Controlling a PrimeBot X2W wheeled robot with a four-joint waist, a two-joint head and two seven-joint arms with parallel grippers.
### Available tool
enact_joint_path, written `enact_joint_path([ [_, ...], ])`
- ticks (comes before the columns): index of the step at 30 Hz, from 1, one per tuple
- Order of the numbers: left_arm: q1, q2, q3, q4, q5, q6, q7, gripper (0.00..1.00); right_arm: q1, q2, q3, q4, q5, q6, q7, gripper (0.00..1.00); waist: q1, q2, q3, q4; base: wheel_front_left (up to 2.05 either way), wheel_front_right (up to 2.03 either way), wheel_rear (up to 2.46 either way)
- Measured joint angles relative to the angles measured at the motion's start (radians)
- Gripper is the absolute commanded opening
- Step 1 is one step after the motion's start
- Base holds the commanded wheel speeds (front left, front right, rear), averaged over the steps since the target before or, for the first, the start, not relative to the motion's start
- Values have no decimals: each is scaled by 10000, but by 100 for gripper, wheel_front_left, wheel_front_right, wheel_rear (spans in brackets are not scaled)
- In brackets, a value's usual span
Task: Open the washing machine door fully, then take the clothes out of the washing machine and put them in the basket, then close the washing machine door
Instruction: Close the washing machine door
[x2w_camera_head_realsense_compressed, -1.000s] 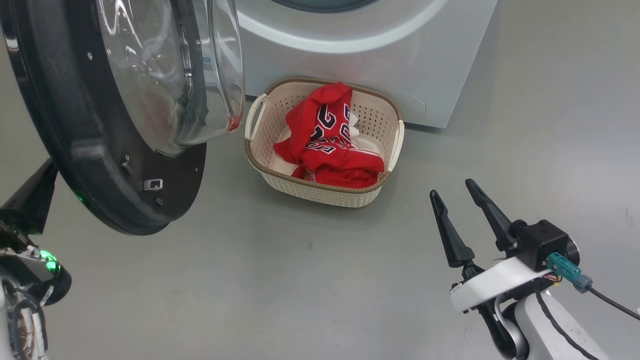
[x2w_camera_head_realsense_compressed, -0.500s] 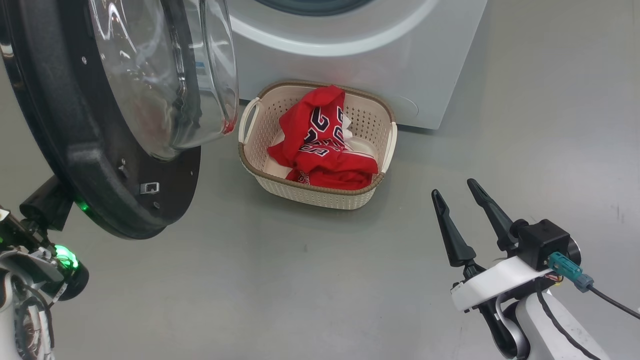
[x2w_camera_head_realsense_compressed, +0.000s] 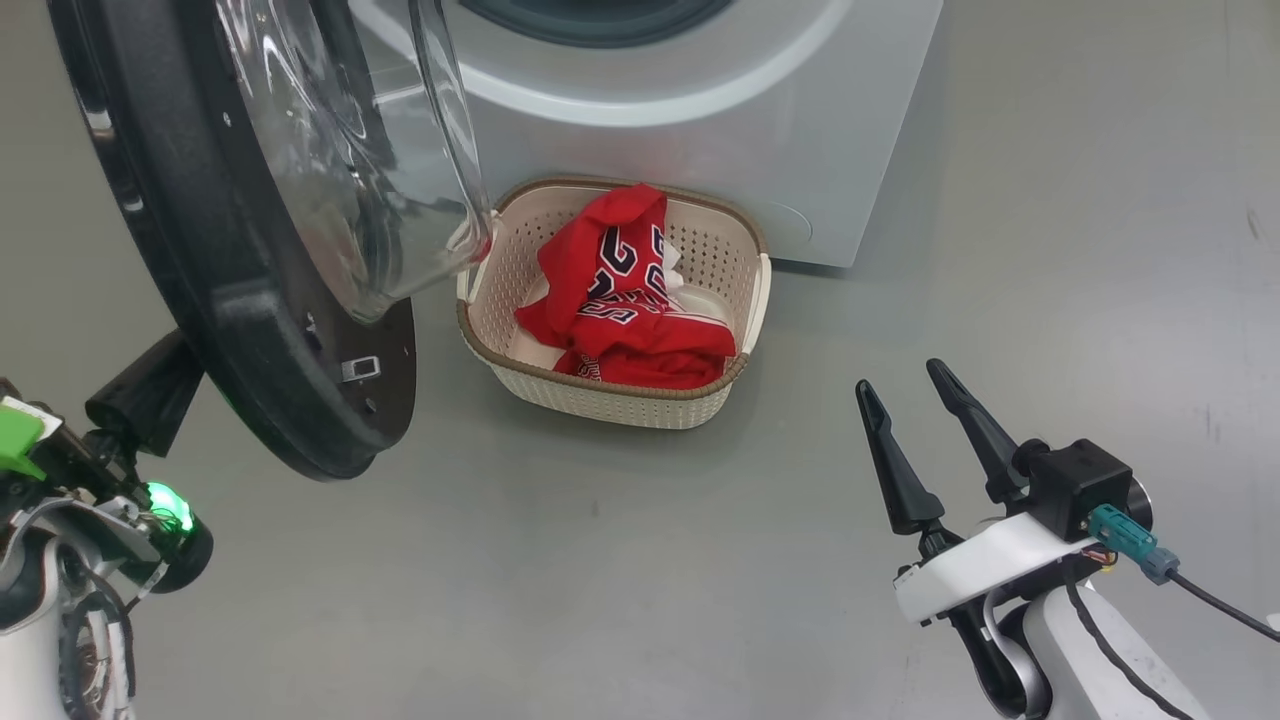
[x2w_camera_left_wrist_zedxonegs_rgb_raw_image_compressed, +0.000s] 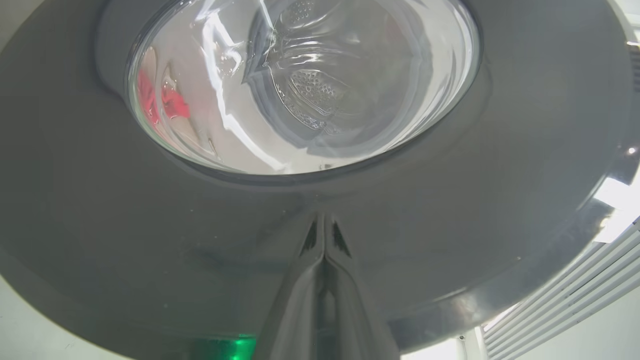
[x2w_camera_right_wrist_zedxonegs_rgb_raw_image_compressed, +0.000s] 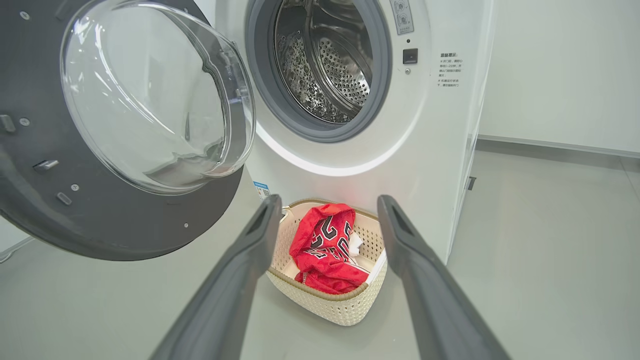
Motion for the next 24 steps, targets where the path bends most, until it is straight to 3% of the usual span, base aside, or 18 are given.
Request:
enact_joint_path([
  [24, 197, -439, -1001, -399, -132, -2, -639, 0, -174, 219, -84, 92, 13, 0, 0, 100, 0, 0, 20, -1570, 0, 0, 0],
])
